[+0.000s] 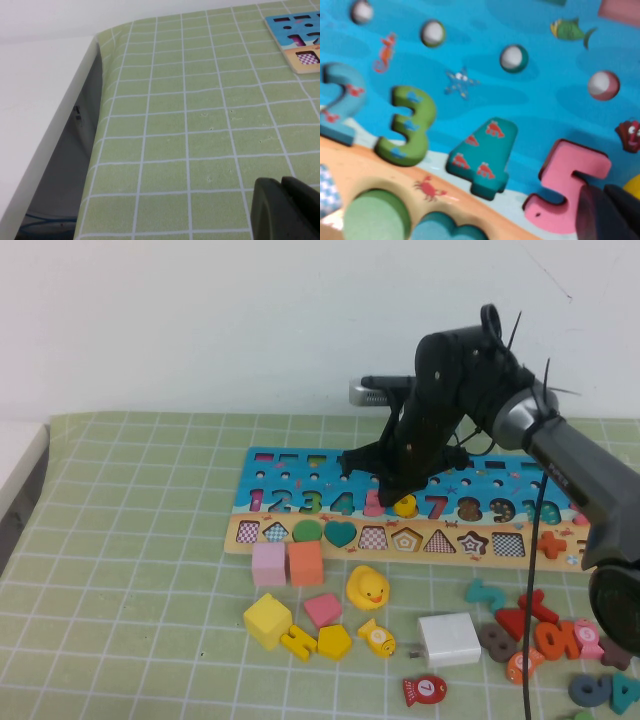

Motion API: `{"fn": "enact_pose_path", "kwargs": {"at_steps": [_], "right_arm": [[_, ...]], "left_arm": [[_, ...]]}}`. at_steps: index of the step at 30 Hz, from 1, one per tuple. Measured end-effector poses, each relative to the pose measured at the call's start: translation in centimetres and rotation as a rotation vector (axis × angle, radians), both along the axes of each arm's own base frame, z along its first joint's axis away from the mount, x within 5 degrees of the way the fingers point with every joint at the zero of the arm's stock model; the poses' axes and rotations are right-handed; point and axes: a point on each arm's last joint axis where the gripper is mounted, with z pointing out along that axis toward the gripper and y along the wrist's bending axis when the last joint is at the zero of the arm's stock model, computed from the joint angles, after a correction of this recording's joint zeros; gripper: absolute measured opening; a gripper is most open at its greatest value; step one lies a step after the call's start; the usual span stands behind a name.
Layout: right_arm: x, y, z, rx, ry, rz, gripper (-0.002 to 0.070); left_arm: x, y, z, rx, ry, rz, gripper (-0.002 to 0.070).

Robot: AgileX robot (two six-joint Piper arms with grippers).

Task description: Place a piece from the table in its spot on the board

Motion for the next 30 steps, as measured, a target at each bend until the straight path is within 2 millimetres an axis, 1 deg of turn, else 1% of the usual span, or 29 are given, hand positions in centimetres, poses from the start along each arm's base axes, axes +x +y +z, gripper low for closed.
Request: {"fn": "enact_pose_path", "kwargs": {"at_steps": [12,18,22,30], "right_arm": [[-0.01,0.06,-0.13,0.004,0.004,0.004,-0.0001],[0.22,0.21,0.40,0.022,-0.032,0.014,-0.0001],[0.42,-0.07,0.42,0.017,-0.043,0.022,-0.0001],[0.49,-0.52,-0.15,-0.002,-0.020,0.032,-0.0001]], "left_arm": [[0.00,0.00,0.00,0.000,0.000,0.000,-0.0002],[0.00,0.00,0.00,0.000,0.000,0.000,-0.0002],[0.00,0.00,0.00,0.000,0.000,0.000,-0.0002],[0.00,0.00,0.00,0.000,0.000,0.000,-0.0002]]}}
